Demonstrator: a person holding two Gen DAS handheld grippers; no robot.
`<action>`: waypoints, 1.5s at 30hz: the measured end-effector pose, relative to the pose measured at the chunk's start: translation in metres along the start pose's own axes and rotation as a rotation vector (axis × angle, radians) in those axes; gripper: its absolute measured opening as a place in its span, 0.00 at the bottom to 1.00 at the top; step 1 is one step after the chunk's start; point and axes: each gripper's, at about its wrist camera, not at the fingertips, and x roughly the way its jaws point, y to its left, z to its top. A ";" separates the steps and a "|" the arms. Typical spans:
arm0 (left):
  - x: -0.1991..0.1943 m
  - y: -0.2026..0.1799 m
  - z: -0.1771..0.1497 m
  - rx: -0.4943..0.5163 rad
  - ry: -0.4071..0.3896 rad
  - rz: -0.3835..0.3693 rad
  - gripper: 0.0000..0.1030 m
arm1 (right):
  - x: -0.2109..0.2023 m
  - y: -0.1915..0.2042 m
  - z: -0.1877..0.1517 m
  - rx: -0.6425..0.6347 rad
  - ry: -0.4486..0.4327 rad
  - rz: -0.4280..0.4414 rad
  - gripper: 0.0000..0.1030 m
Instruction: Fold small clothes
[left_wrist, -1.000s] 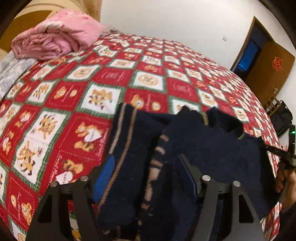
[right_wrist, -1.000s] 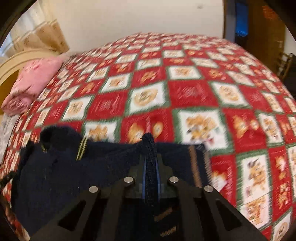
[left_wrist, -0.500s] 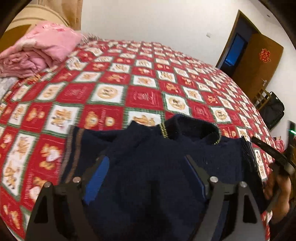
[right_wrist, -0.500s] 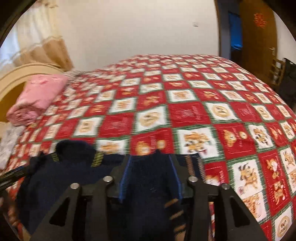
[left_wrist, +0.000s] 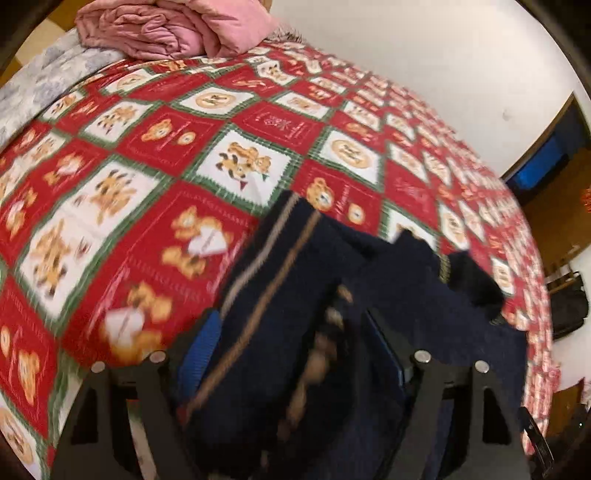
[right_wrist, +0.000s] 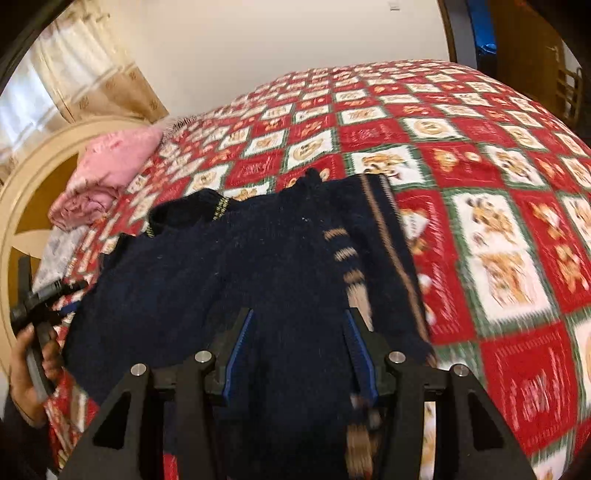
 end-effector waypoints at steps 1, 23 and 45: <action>-0.009 0.000 -0.010 0.024 -0.016 0.002 0.78 | -0.006 0.001 -0.003 -0.008 -0.005 0.001 0.50; -0.043 0.028 -0.108 0.224 -0.046 0.138 0.93 | -0.059 0.019 -0.053 -0.111 -0.037 -0.235 0.30; -0.041 0.033 -0.117 0.232 -0.066 0.131 1.00 | -0.017 0.108 -0.068 -0.281 0.059 -0.244 0.36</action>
